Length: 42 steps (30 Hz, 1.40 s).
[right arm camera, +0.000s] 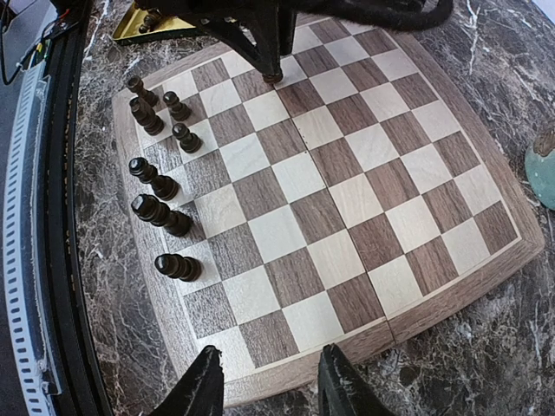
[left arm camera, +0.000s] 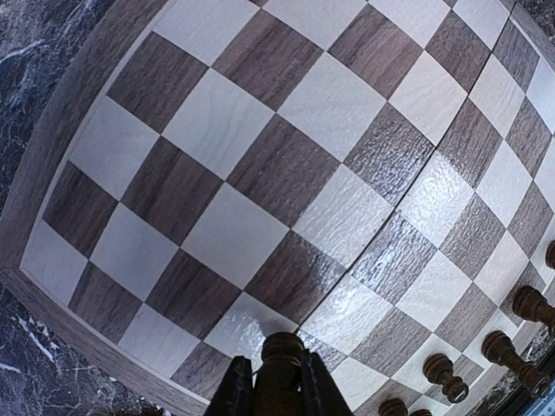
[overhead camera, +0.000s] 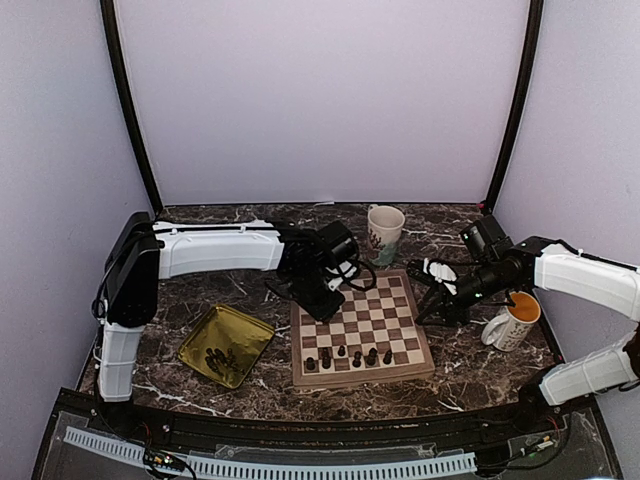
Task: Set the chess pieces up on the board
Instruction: Place the knight on the chessboard, then pick up the knight from the chessboard.
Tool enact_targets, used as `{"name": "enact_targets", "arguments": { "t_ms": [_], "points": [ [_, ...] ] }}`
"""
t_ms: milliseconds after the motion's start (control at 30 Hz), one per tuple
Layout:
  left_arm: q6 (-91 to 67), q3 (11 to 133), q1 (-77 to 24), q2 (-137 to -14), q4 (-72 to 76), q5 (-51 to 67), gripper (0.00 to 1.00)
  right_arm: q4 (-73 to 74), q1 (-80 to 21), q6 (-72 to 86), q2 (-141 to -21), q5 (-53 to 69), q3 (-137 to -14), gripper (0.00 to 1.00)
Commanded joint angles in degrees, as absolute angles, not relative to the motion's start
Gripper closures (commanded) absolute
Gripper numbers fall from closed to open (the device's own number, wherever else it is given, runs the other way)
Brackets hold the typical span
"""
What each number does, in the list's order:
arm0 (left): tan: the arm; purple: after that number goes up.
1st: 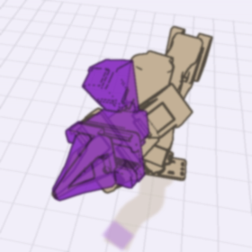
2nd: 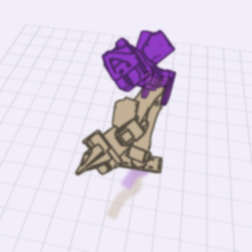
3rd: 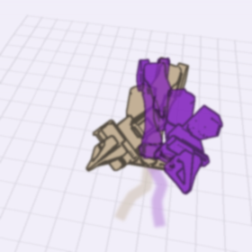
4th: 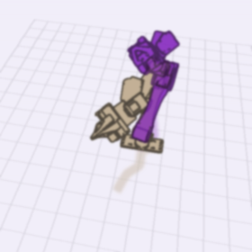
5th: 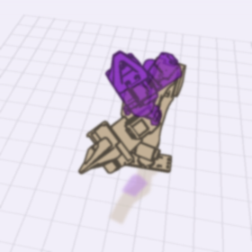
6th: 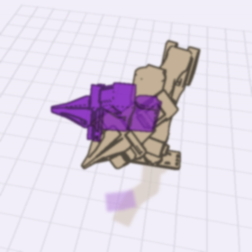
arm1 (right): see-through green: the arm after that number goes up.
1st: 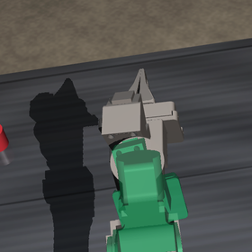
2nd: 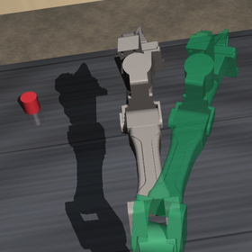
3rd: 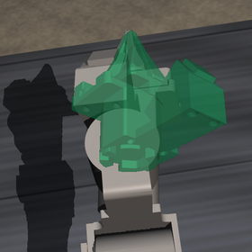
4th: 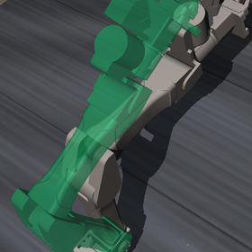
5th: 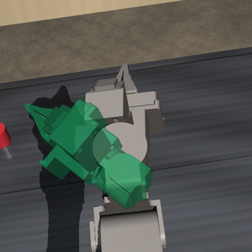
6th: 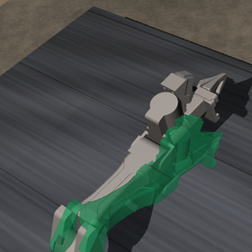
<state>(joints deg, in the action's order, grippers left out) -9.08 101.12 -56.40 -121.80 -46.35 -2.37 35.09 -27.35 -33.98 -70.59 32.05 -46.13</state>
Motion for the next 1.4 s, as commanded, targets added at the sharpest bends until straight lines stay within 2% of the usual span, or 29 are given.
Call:
{"name": "enact_targets", "arguments": {
  "t_ms": [0,333,467,667,900,1033,1167,1267,1367],
  "points": [
    [-7.8,102.9,-57.2,-122.3,-46.7,-0.5,0.89,34.0,-27.0,-34.0,-69.9,32.0,-45.5,0.62],
    [-5.1,105.5,-57.2,-122.4,-50.1,-1.3,0.65,34.5,-27.0,-34.1,-70.3,32.1,-46.2,0.62],
    [-3.3,108.4,-57.2,-120.7,-53.2,-4.9,0.61,35.8,-27.0,-34.4,-69.6,32.5,-48.7,0.62],
    [-1.8,106.0,-55.2,-114.1,-50.8,-10.6,0.57,40.8,-27.1,-35.8,-72.9,31.7,-58.3,0.61],
    [-2.1,94.5,-46.2,-102.9,-38.6,-12.8,0.56,43.2,-29.9,-34.9,-79.8,31.6,-69.6,0.58],
    [-1.9,86.1,-39.5,-96.6,-29.2,-11.5,0.54,42.4,-34.5,-33.6,-84.9,27.4,-74.0,0.57],
    [-1.3,83.1,-36.6,-93.3,-27.3,-12.4,0.51,43.7,-38.6,-32.5,-91.8,23.5,-79.1,0.57],
    [-1.1,80.0,-35.6,-91.5,-24.8,-13.0,0.45,45.4,-40.9,-32.2,-97.5,22.7,-83.1,0.57],
    [-1.0,77.5,-32.9,-90.9,-23.5,-12.3,0.47,46.6,-42.9,-32.4,-102.1,22.4,-87.3,0.57]
  ]
}}
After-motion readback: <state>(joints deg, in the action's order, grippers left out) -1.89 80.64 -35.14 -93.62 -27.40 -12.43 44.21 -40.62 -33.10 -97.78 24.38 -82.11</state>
